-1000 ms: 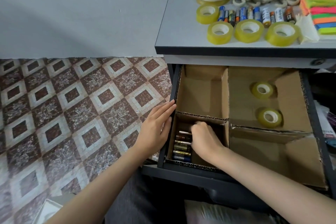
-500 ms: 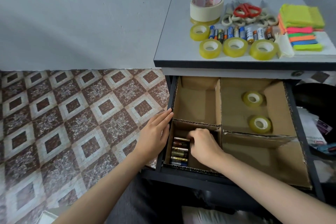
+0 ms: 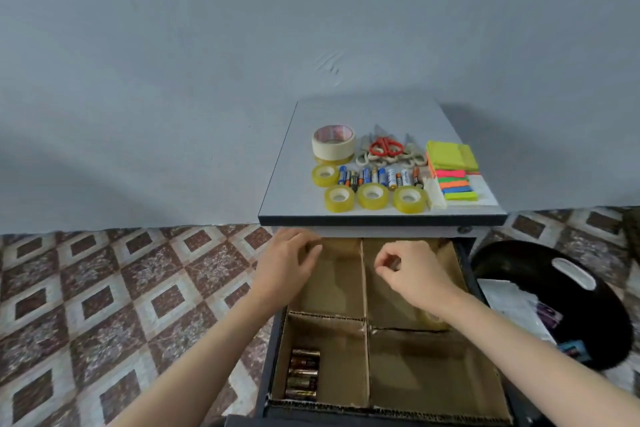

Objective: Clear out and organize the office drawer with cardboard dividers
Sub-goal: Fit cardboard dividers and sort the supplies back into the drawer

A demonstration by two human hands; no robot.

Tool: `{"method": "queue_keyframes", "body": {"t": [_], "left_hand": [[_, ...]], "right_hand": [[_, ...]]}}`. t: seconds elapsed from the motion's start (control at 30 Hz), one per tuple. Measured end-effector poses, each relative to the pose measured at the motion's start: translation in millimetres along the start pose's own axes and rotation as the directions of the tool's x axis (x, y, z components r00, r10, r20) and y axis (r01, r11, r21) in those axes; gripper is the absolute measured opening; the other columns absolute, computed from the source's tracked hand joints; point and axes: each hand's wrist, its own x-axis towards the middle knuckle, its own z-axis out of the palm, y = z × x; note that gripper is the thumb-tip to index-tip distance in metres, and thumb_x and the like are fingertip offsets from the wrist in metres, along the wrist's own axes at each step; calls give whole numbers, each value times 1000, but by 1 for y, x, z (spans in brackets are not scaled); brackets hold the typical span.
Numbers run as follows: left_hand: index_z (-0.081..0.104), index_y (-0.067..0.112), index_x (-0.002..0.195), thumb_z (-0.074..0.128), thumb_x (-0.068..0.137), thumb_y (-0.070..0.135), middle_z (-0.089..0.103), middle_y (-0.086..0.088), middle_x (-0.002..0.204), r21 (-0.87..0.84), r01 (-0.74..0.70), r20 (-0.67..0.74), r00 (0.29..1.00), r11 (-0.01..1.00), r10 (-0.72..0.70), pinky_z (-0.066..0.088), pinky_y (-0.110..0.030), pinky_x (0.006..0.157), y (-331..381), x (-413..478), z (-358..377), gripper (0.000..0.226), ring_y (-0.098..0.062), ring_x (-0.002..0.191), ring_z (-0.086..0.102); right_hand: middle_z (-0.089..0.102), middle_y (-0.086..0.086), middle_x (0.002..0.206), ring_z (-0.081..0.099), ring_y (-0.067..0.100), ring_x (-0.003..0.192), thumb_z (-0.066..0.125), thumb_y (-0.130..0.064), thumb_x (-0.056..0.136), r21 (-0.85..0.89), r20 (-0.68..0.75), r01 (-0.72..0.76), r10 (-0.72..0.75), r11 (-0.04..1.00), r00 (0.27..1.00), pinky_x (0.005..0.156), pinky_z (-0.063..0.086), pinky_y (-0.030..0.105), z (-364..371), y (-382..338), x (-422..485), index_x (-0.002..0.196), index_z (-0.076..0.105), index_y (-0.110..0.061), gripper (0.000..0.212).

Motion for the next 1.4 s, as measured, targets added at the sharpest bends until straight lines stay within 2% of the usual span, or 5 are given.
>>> {"method": "queue_keyframes", "body": {"t": [0.5, 0.63, 0.73, 0.93, 1.4], "left_hand": [[61, 19, 122, 53, 94, 29, 59, -2, 125, 201, -101, 237, 970, 974, 51, 35, -31, 97, 38, 134, -17, 31, -18, 118, 46], [60, 21, 124, 56, 91, 28, 56, -5, 128, 164, -132, 307, 949, 978, 76, 40, -31, 94, 59, 157, 0, 33, -20, 114, 52], [60, 22, 125, 55, 91, 25, 56, -2, 131, 150, -211, 376, 916, 966, 141, 42, -34, 98, 74, 174, 16, 34, -19, 119, 50], [59, 35, 124, 41, 98, 30, 54, 10, 133, 379, -459, 498, 833, 804, 241, 28, -38, 101, 89, 193, 43, 32, -16, 127, 36], [57, 33, 126, 46, 95, 38, 57, 3, 128, 363, -429, 531, 825, 827, 194, 31, -39, 99, 82, 202, 55, 33, -18, 123, 42]], "right_hand": [[69, 2, 102, 60, 19, 95, 63, -11, 84, -144, -166, -88, 63, 986, 984, 75, 44, 28, -90, 40, 92, 96, 71, -13, 15], [65, 1, 101, 55, 20, 95, 65, -13, 83, -217, -104, -82, 61, 973, 993, 64, 37, 24, -99, 43, 113, 108, 68, -18, 26], [63, 3, 114, 53, 21, 108, 62, -11, 84, -290, -19, -39, 34, 956, 999, 72, 38, 25, -99, 46, 126, 118, 63, -20, 35], [65, -1, 117, 54, 20, 111, 52, -7, 86, -390, 59, 57, -36, 919, 998, 73, 39, 25, -94, 49, 140, 116, 67, -23, 37], [64, 3, 115, 55, 22, 105, 63, -19, 86, -378, 83, 60, -31, 924, 996, 70, 37, 25, -93, 57, 155, 122, 63, -27, 37]]}}
